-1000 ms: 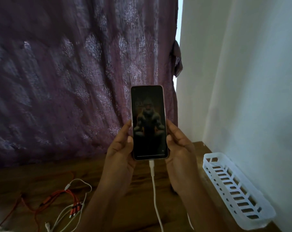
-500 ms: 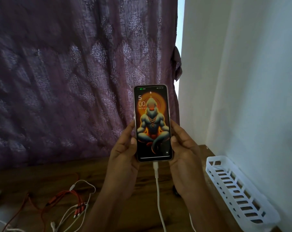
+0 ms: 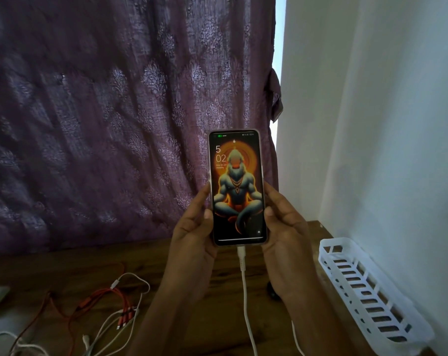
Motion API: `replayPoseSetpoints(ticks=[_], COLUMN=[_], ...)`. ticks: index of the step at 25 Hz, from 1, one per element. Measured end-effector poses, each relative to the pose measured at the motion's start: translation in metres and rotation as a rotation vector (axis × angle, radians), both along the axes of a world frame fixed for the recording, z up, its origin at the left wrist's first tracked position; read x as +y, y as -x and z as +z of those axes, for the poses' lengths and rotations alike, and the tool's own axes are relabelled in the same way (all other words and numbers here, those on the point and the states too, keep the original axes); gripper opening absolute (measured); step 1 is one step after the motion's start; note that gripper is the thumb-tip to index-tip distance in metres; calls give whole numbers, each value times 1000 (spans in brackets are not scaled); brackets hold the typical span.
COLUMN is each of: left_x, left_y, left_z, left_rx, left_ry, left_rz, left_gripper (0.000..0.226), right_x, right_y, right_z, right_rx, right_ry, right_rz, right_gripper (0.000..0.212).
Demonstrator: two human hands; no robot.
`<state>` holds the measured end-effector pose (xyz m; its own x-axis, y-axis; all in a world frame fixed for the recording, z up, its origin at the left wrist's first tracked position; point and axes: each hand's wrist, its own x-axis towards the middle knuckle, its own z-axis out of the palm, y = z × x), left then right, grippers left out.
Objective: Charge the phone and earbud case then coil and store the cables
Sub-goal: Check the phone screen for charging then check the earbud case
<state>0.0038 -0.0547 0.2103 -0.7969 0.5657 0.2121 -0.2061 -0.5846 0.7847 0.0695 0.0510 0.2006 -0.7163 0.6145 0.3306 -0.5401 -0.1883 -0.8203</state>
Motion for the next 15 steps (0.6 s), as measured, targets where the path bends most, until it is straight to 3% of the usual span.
replayPoseSetpoints(ticks=[15], left_x=[3], left_y=[5], left_z=[-3], left_rx=[-2], left_ry=[17], left_rz=[11], left_gripper=[40], right_x=[2], right_y=[5], right_z=[-2], right_rx=[14], right_ry=[27], right_rz=[5], right_gripper=[36])
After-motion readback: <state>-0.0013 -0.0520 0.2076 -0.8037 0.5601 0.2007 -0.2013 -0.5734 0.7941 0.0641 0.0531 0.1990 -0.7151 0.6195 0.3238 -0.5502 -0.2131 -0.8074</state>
